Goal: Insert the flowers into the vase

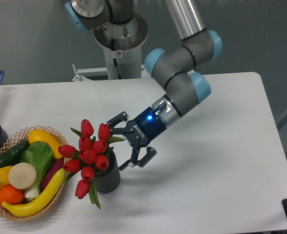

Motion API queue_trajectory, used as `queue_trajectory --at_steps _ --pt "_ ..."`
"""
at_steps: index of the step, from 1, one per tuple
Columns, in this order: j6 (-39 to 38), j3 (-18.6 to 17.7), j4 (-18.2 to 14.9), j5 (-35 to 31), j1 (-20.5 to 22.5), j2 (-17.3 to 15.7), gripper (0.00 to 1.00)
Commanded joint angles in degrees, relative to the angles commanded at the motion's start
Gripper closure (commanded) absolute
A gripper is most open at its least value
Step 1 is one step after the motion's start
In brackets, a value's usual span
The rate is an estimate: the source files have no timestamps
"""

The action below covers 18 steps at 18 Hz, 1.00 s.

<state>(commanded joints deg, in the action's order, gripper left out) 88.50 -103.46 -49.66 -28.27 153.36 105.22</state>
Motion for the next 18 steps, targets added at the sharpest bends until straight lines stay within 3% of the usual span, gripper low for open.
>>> queue_trajectory --at_steps 9,14,18 --pt "-0.1 10.3 -1.8 -23.4 4.6 -6.0 0.0" --pt "2.7 13.5 -8.2 -31.8 4.8 -7.0 0.0" --pt "16.1 13.0 -14.8 -37.0 6.2 -9.1 0.0"
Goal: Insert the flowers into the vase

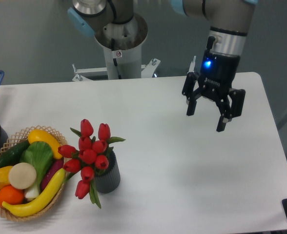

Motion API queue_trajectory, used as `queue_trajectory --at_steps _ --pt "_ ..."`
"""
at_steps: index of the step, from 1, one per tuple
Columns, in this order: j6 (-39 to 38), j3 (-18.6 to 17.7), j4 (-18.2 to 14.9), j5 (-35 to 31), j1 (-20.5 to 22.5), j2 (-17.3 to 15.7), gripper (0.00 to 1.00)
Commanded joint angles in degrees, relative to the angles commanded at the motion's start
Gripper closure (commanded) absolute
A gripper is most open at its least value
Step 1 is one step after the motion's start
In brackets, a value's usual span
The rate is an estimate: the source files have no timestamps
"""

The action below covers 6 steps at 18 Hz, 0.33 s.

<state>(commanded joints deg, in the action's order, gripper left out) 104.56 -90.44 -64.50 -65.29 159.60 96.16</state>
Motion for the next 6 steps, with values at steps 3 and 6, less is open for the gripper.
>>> queue_trajectory --at_steps 3,6 --pt "4.2 -0.1 -1.9 -0.1 0.9 -0.4 0.0" --pt "4.3 -0.2 -1.8 -0.1 0.9 -0.6 0.0"
